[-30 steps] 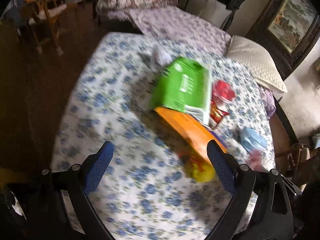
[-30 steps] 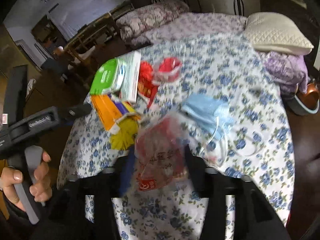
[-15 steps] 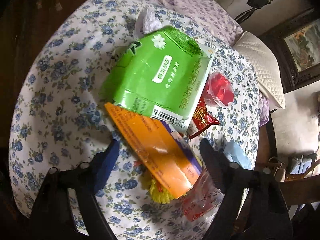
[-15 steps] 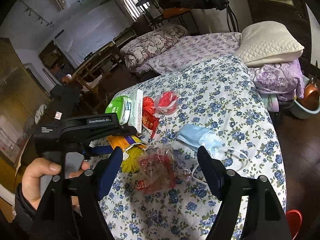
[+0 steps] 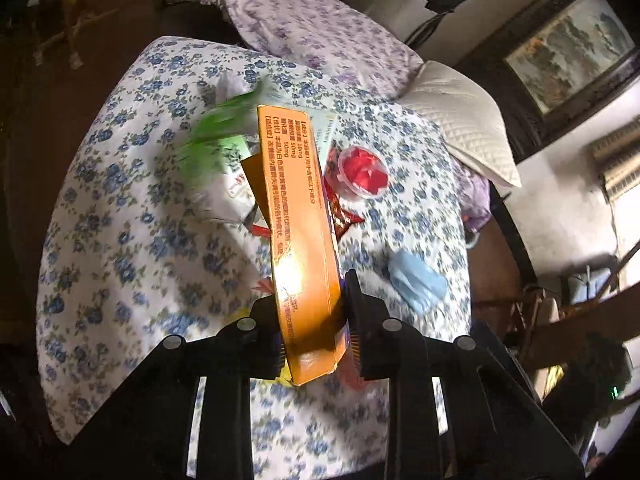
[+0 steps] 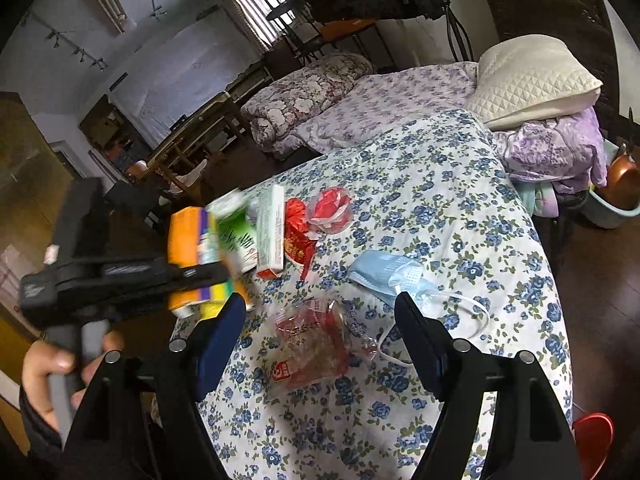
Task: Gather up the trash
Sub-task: 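Grasp the orange box with the left tool while the right tool grasps the clear wrapper, then lift the orange box with the left tool while the right tool lifts the wrapper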
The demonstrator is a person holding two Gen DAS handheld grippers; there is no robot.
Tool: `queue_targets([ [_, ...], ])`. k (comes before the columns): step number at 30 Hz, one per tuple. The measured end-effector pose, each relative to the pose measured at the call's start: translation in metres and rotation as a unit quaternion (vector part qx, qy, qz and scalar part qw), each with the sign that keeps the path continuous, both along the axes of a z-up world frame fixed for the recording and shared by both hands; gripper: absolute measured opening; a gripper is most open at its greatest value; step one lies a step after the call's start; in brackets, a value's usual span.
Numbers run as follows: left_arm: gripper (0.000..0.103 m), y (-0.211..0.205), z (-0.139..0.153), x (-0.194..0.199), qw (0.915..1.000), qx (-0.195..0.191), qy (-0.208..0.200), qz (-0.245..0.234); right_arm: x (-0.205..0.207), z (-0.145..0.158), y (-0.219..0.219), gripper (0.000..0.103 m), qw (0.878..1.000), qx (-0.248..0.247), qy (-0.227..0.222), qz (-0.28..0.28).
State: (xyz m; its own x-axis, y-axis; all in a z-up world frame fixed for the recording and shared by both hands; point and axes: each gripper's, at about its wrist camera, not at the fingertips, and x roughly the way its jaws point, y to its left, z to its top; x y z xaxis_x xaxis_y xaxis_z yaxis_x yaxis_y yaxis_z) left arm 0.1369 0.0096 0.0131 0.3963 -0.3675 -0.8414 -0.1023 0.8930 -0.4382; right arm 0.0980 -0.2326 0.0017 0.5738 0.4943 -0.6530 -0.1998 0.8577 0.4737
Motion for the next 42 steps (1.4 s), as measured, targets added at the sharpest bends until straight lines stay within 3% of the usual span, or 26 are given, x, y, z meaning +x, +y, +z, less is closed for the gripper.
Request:
queue_targets([
  [6,0.027,0.017,0.002,-0.013,0.9989,-0.039,0.003,-0.027,0.000,-0.004,0.010,0.076,1.000,-0.028,0.003,0.003],
  [9,0.027,0.018,-0.016,-0.011,0.9982,-0.039,0.023,-0.039,0.000,-0.007,0.017,0.076,0.999,-0.045,0.007,0.008],
  [13,0.027,0.018,-0.041,-0.006,0.9949,-0.073,0.055,-0.044,0.001,-0.012,0.027,0.076,0.997,-0.069,0.011,0.015],
  [20,0.031,0.018,-0.040,0.001,0.9949,-0.057,0.057,-0.061,0.004,-0.016,0.033,0.076,0.996,-0.086,0.016,0.024],
  [24,0.048,0.016,-0.038,0.006,0.9948,-0.045,0.061,-0.068,0.004,-0.016,0.034,0.076,0.996,-0.085,0.015,0.027],
  [42,0.049,0.003,-0.049,0.043,0.9929,-0.032,0.114,-0.008,0.002,-0.012,0.026,0.076,0.997,-0.066,0.010,0.024],
])
